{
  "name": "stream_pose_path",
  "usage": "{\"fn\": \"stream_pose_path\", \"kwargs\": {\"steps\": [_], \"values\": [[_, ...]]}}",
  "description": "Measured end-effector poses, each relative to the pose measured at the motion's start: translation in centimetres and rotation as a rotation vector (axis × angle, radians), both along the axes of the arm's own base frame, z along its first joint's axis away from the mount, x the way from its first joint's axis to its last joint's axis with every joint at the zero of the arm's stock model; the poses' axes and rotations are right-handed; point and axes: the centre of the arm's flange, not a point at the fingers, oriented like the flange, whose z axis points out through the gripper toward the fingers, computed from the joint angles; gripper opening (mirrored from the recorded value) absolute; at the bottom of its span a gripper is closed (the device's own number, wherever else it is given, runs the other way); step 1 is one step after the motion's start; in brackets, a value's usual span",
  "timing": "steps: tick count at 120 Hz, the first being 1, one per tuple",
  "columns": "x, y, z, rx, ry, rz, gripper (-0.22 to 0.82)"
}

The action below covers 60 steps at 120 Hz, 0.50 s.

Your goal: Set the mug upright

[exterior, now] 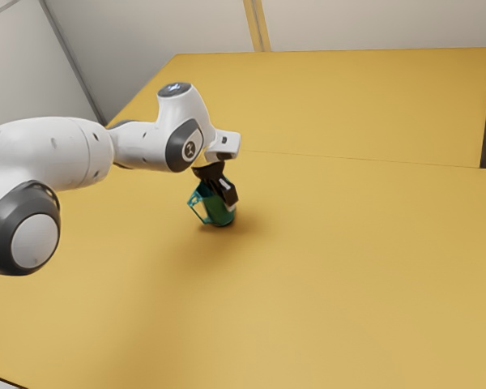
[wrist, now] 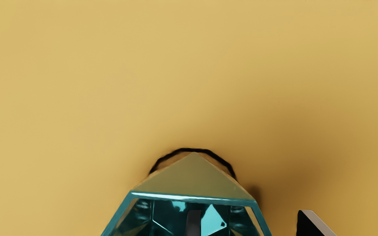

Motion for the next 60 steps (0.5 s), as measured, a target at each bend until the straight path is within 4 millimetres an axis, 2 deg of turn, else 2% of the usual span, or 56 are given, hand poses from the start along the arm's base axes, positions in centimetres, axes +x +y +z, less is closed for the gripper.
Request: {"fn": "stream_pose_path", "kwargs": {"steps": [12, 24, 36, 60], "values": [[0.0, -0.3, 1.3, -0.003, -0.020, -0.009, 0.39], [-0.3, -0.4, 3.6, -0.009, -0.050, -0.016, 0.47], [-0.8, -0.1, 7.0, -0.021, -0.075, -0.010, 0.52], [-3.3, 3.0, 14.7, -0.014, -0.068, 0.054, 0.57]]}}
